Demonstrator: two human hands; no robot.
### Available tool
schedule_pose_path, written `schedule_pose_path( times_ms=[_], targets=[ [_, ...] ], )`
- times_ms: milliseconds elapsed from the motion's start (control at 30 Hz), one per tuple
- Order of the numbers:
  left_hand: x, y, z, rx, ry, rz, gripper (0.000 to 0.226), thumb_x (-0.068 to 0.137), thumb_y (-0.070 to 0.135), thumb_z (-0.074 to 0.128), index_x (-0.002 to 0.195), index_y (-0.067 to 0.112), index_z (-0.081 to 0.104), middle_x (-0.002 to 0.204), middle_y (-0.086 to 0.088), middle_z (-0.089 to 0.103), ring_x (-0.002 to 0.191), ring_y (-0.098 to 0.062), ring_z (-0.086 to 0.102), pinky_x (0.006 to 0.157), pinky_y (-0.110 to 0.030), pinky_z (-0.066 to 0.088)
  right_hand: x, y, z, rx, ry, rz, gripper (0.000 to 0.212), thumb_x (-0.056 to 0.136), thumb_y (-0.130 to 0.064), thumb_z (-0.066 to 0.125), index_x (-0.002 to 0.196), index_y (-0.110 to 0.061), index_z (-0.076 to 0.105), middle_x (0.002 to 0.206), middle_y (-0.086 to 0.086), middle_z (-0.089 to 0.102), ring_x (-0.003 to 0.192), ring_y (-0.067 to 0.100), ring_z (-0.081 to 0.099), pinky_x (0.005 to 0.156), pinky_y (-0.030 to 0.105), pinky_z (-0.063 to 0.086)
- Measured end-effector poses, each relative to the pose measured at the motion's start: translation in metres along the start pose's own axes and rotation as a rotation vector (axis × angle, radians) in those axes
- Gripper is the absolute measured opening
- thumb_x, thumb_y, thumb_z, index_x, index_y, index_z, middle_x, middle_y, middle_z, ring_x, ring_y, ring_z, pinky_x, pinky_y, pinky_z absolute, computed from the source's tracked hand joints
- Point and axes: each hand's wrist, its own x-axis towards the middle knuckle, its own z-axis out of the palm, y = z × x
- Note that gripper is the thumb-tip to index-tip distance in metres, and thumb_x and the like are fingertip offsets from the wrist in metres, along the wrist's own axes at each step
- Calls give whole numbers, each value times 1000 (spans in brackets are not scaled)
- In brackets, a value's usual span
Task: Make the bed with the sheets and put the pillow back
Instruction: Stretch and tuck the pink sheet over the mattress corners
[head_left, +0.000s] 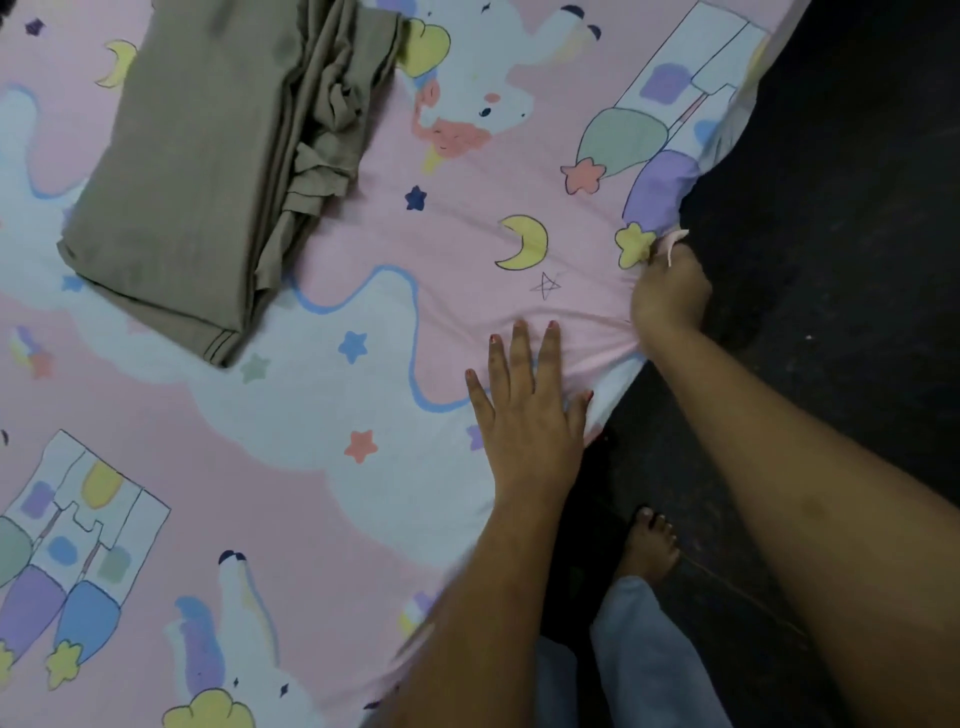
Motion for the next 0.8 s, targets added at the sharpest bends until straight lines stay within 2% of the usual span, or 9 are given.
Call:
schedule_pose_path(
  times_ms=[133, 300, 400, 500, 567, 600, 667, 733, 800],
  targets=[
    [14, 16, -1, 12, -28, 1, 69, 85, 48, 59, 146, 27, 33, 153, -6, 30, 140, -31, 29, 110, -53, 25, 35, -4, -13, -235, -28, -68, 32, 99, -16, 38, 124, -6, 55, 125, 22, 57, 116, 35, 54, 93, 35, 42],
    [23, 8, 3, 36, 5, 10, 73, 81, 45, 66, 144, 30, 34, 152, -7, 32, 137, -34, 34, 104, -52, 35, 27, 7, 3, -213, -60, 60, 34, 101, -26, 34, 123, -9, 54, 124, 20, 57, 114, 37, 54, 91, 37, 42],
    [35, 6, 5, 70, -5, 48, 72, 82, 47, 65, 144, 31, 34, 152, -8, 33, 137, -36, 34, 103, -54, 35, 31, 6, 2, -189, -84, 40, 36, 102, -25, 34, 126, -7, 54, 126, 20, 56, 117, 37, 52, 94, 37, 41],
    [51, 13, 0, 58, -42, 55, 71, 86, 49, 58, 148, 32, 26, 156, -6, 23, 142, -37, 23, 108, -56, 26, 46, -2, -2, 64, -147, 115, 36, 99, -30, 40, 125, -11, 56, 125, 13, 59, 114, 31, 55, 94, 39, 46],
    [62, 22, -3, 19, -133, 77, 71, 92, 49, 47, 151, 34, 10, 160, -3, 3, 146, -35, 1, 113, -55, 11, 54, -15, -9, 445, -280, 275, 37, 96, -36, 39, 122, -18, 59, 121, 7, 63, 111, 27, 58, 88, 39, 50],
    [67, 26, -5, 4, -172, 83, 71, 94, 49, 43, 151, 35, 2, 160, -2, -6, 145, -34, -7, 114, -54, 5, 61, -22, -14, 630, -340, 297, 38, 96, -34, 35, 117, -17, 61, 117, 7, 64, 109, 27, 60, 88, 37, 51],
    [77, 34, -8, -5, -188, 90, 72, 95, 50, 40, 150, 36, -4, 159, -1, -13, 145, -31, -13, 114, -54, 0, 78, -33, -24, 913, -335, 270, 39, 94, -28, 31, 102, -12, 66, 106, 11, 67, 101, 28, 63, 89, 34, 51],
    [85, 40, -9, -16, -186, 101, 72, 95, 51, 40, 150, 35, -4, 159, -1, -13, 146, -29, -11, 114, -53, -1, 91, -47, -31, 999, -262, 272, 37, 92, -30, 35, 96, -11, 66, 94, 10, 69, 91, 27, 66, 85, 34, 52],
    [93, 47, -11, -10, -186, 117, 72, 94, 51, 40, 150, 34, -2, 159, -1, -10, 146, -29, -9, 114, -52, -1, 105, -61, -30, 903, -201, 286, 40, 89, -44, 46, 104, -12, 65, 102, 8, 69, 96, 26, 67, 83, 34, 55]
  ],
)
